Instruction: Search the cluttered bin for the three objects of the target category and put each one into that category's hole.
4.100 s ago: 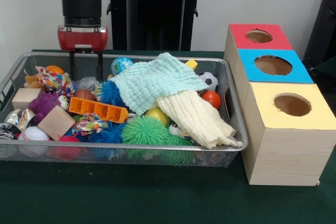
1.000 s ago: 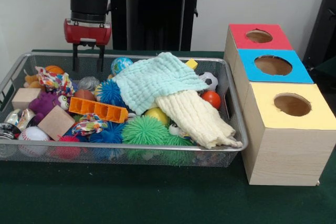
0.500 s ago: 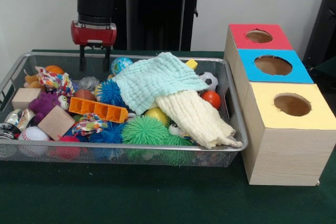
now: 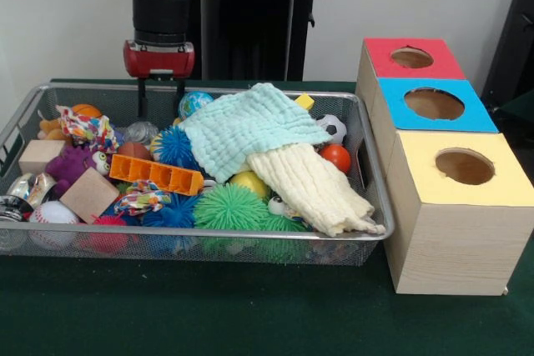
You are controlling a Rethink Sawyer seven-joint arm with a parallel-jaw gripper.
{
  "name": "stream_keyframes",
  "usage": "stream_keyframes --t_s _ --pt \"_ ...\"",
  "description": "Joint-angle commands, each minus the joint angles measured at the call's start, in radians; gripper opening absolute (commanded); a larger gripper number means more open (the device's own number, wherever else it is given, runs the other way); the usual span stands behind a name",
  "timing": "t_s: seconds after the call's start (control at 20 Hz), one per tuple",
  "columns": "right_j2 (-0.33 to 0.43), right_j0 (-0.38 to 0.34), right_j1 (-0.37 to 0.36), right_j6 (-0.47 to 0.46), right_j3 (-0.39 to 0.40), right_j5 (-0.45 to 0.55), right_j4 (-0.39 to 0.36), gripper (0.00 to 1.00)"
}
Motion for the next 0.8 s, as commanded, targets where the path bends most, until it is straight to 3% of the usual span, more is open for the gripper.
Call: stream_keyframes --t_s 0.05,0.3,0.8 --pt "0.066 -0.037 0.027 0.066 -0.101 -0.021 -0.023 1.0" --pt "0.134 -0.093 0.005 0.039 -0.093 0.028 -0.047 1.0" --pt "0.137 -0.109 0.002 0.028 -0.079 0.027 -0.061 1.0"
